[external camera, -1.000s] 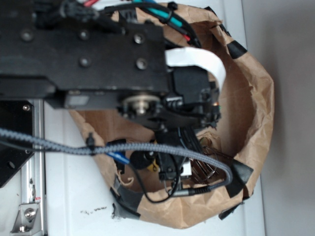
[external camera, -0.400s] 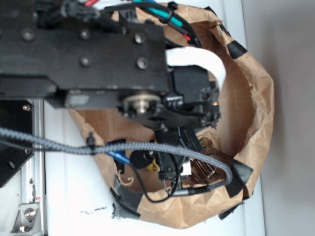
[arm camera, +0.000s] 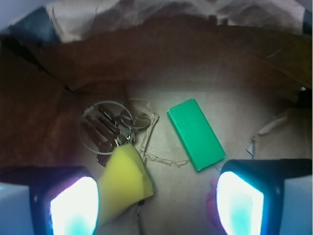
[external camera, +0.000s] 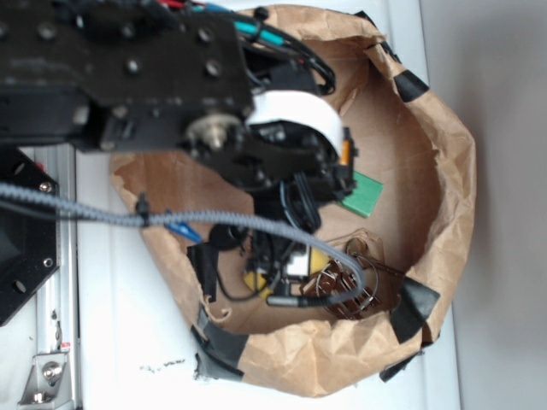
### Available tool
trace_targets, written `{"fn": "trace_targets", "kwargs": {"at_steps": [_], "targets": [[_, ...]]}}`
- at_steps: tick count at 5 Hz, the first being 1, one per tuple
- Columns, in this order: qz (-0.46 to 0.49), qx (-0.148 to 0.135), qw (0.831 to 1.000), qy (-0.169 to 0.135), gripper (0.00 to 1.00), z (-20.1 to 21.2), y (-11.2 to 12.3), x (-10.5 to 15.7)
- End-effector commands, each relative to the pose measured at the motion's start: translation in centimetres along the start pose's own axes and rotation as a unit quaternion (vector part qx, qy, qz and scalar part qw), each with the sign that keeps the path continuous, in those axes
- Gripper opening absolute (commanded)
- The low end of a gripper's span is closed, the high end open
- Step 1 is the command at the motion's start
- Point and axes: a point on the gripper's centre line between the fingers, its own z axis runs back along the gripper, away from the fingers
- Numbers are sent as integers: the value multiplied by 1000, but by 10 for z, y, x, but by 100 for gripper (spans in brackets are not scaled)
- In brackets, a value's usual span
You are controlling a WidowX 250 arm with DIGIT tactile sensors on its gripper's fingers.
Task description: Grab the silver keys.
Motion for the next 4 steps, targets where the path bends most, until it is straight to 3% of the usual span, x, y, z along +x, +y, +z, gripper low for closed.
{"fn": "trace_targets", "kwargs": {"at_steps": [1, 2, 4], "targets": [[-23, 31, 999, -17, 100, -26, -4, 11], [-43, 14, 999, -21, 100, -33, -32, 8], [-35, -33, 998, -33, 100, -24, -53, 11]]}}
